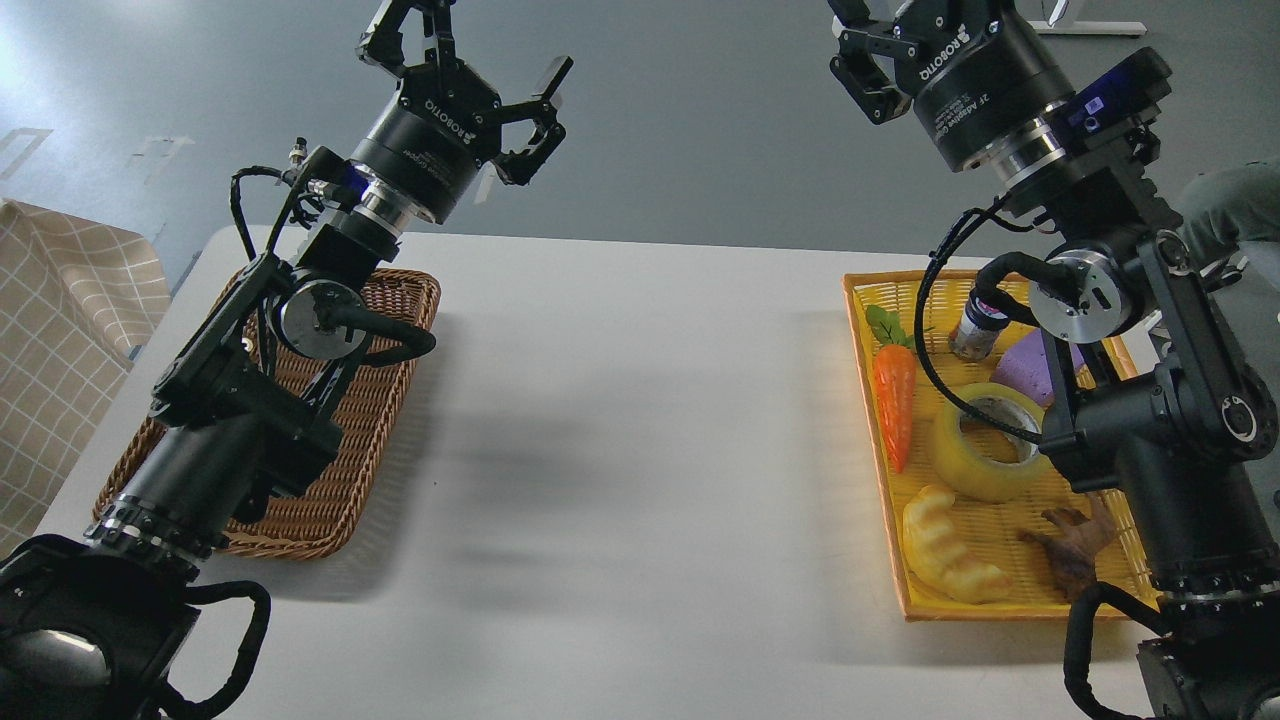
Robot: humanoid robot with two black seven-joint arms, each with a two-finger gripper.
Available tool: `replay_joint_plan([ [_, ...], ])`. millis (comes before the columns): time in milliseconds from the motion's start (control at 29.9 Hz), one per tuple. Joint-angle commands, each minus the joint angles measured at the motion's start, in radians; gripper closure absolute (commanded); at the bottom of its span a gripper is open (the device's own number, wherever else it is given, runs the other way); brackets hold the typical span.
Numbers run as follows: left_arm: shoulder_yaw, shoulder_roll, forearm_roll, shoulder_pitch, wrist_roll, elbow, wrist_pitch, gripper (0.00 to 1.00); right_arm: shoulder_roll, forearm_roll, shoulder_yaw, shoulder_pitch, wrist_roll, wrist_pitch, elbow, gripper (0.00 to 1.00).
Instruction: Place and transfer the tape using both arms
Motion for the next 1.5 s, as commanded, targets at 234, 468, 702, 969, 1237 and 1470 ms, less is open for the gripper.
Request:
replay_joint_plan([
  [234, 0.001, -0.003, 0.000, 0.000, -0.003, 0.000, 0.000, 0.02, 0.000, 0.001, -0.001, 0.001, -0.001, 0.000, 0.000, 0.00],
  [468, 0.001, -0.004, 0.000, 0.001, -0.001, 0.000, 0.000, 0.02, 0.000, 0.001, -0.008, 0.001, -0.001, 0.000, -0.003, 0.00],
  [702, 0.007, -0.004, 0.006, -0.005, 0.008, 0.000, 0.000, 0.02, 0.000, 0.003, -0.012, -0.002, -0.001, 0.003, -0.004, 0.00],
  [969, 0.007, -0.006, 0.006, -0.002, 0.006, 0.000, 0.000, 0.02, 0.000, 0.003, -0.009, -0.011, -0.001, 0.002, 0.002, 0.00],
  [1237, 0.006, 0.009, 0.005, -0.005, 0.003, 0.000, 0.000, 0.02, 0.000, 0.003, -0.012, -0.016, -0.001, 0.003, 0.000, 0.00],
  [1470, 0.003, 0.019, 0.002, -0.003, 0.000, -0.020, 0.000, 0.02, 0.000, 0.005, -0.011, -0.016, -0.015, 0.006, 0.003, 0.00],
])
